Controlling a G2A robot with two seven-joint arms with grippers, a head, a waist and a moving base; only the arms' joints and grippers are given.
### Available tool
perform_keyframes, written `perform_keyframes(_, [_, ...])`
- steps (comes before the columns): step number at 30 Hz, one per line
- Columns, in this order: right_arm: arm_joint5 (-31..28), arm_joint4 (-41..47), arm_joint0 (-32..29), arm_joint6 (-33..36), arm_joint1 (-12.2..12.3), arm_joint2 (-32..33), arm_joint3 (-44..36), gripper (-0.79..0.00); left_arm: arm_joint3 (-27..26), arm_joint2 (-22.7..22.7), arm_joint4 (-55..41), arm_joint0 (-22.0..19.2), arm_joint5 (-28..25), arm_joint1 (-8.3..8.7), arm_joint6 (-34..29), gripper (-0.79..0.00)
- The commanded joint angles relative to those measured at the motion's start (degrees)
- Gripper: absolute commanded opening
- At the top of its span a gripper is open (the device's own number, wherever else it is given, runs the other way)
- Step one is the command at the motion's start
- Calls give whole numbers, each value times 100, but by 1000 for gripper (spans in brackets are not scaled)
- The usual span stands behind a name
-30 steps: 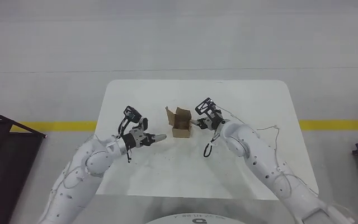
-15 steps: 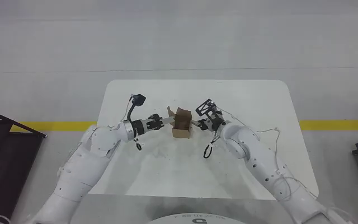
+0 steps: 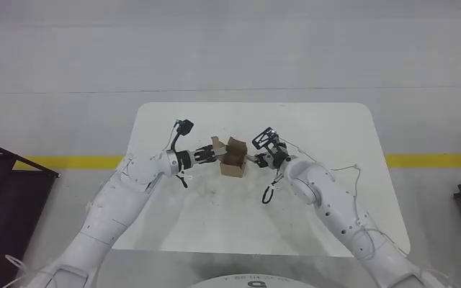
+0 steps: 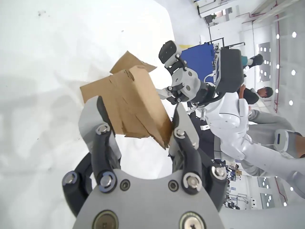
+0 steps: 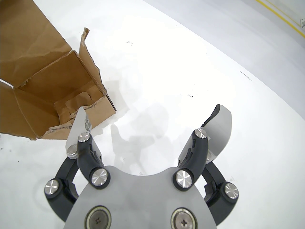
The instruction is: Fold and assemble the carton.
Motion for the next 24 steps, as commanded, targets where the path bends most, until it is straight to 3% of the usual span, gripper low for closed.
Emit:
perform_keyframes(1, [-15,34,-2,-3,-9,16,4,0,37,19,40,-36,1,-5,-11,-785])
perform_keyframes(8, [-331,292,-153,-145,29,314,-77,0,107,20,177,-57,41,-8,79,-785])
perform_keyframes(18, [-1318,655,-1071,-327,289,1325,-1011,0,-16,-46,67,76,232,-1,130,-785])
perform_keyframes(24, [-1832,392,-1225,-278,329,1255,-1602,0,-27,-45,11,86,300,-9,134,-785])
